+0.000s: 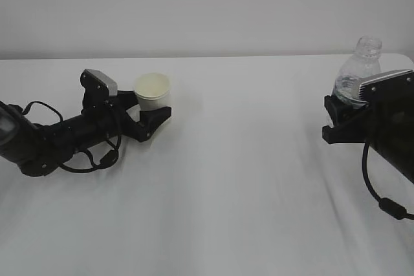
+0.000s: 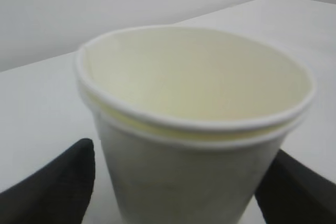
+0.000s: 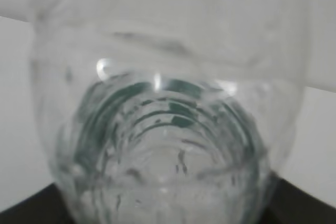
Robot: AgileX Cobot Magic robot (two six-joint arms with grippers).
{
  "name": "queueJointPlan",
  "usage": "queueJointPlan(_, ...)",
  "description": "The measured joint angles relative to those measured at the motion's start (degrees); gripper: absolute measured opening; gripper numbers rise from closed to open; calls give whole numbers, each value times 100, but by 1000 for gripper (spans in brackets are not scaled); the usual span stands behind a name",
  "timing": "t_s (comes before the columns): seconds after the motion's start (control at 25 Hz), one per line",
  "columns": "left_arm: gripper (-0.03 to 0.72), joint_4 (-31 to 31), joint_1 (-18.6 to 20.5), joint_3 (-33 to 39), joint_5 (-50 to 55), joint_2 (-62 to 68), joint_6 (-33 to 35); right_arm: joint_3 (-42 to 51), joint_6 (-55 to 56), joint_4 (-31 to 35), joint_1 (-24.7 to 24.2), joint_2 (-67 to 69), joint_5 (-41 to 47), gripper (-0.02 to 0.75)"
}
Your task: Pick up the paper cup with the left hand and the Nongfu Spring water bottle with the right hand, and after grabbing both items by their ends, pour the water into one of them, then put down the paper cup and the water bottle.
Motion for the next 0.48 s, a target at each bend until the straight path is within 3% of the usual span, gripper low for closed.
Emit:
queueJointPlan(0.32,690,-26,0,-100,0,0,-21,0,0,0,0,0,0,428)
queueJointPlan(0.48,636,-89,0,-100,0,0,-21,0,0,0,0,0,0,428)
